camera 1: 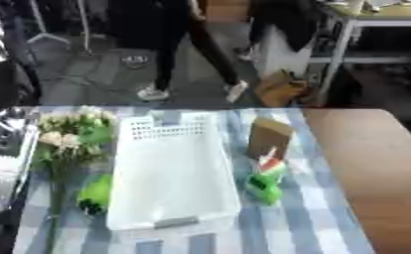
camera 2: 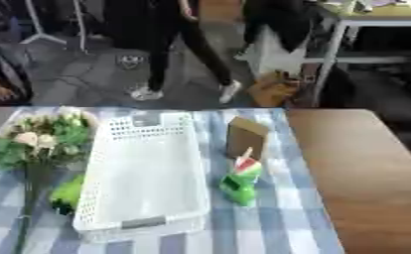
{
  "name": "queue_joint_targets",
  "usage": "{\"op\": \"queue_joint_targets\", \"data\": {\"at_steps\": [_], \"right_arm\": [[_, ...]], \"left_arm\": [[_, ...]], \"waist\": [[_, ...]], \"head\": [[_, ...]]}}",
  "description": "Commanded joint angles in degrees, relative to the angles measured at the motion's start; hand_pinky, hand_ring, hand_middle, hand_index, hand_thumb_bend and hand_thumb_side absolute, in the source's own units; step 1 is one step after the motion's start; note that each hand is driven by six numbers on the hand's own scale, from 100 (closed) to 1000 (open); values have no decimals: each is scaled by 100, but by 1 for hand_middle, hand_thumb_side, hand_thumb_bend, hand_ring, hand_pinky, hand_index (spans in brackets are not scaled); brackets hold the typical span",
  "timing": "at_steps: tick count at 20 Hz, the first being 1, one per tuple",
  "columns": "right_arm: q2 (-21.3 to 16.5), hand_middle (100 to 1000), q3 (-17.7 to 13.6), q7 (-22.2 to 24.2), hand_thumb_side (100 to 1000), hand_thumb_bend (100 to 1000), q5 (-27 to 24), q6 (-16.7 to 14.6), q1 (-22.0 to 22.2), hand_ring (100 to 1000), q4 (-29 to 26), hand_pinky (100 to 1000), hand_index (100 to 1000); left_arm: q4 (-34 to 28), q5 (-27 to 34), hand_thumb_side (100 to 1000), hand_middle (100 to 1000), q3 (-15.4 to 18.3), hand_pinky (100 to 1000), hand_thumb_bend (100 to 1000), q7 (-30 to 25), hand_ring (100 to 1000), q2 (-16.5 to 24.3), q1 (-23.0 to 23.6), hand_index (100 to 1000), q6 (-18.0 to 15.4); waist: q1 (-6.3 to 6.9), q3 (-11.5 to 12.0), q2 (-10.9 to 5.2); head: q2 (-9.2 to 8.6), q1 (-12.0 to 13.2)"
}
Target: Pick up objects on the table and place them in the box.
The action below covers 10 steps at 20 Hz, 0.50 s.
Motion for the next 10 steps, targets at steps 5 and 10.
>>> {"op": "queue_joint_targets", "data": {"at_steps": [5,10], "right_arm": [[-94,509,-15,27,531,100,-12,-21,-84,587,-87,663,581],[-275,596,-43,95,648,100,42,56,-146,656,-87,704,656]], "left_arm": [[-76,296,764,762,10,517,100,-105,725,33,-130,862,36],[-76,543,817,874,28,678,100,-423,917,36,-146,936,-7]], "waist": [[-76,17,-163],[-73,53,-182]], "head": [[-25,8],[2,129]]}}
